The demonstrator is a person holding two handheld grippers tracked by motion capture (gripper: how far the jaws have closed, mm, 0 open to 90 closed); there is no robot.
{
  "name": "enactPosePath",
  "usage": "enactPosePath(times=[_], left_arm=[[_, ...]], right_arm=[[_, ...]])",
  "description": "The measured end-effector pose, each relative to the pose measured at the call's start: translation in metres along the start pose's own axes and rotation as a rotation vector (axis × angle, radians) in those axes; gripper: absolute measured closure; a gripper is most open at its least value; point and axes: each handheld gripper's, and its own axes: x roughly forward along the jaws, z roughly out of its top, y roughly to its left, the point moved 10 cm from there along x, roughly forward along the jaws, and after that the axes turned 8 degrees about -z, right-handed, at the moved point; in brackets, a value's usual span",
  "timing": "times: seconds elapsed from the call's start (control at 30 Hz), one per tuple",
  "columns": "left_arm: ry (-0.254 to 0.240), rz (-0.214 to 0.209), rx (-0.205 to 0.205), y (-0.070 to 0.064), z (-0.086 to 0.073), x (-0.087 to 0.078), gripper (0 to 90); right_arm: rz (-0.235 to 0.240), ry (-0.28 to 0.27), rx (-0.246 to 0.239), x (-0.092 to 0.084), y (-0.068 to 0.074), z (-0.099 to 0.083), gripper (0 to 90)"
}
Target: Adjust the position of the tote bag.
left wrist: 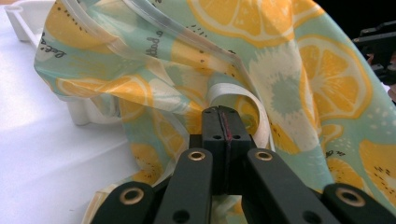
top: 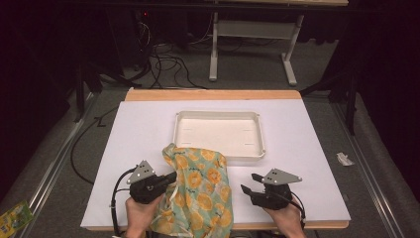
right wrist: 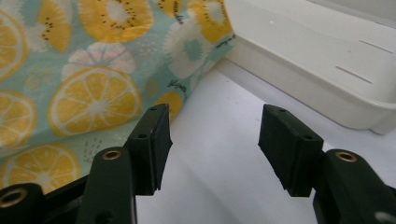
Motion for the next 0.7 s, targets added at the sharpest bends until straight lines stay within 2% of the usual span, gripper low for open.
enactPosePath(times=[0.5, 0.7], left_arm=[[-0.042, 0.018, -0.009, 0.003, 0.005, -0.006, 90.0], [-0.055, 0.028, -0.006, 0.006, 0.008, -0.01, 90.0]], right_arm=[[0.076, 0.006, -0.037, 0.01, 0.028, 0.004, 41.3], [0.111, 0.034, -0.051, 0.019, 0.038, 0.0, 43.6]])
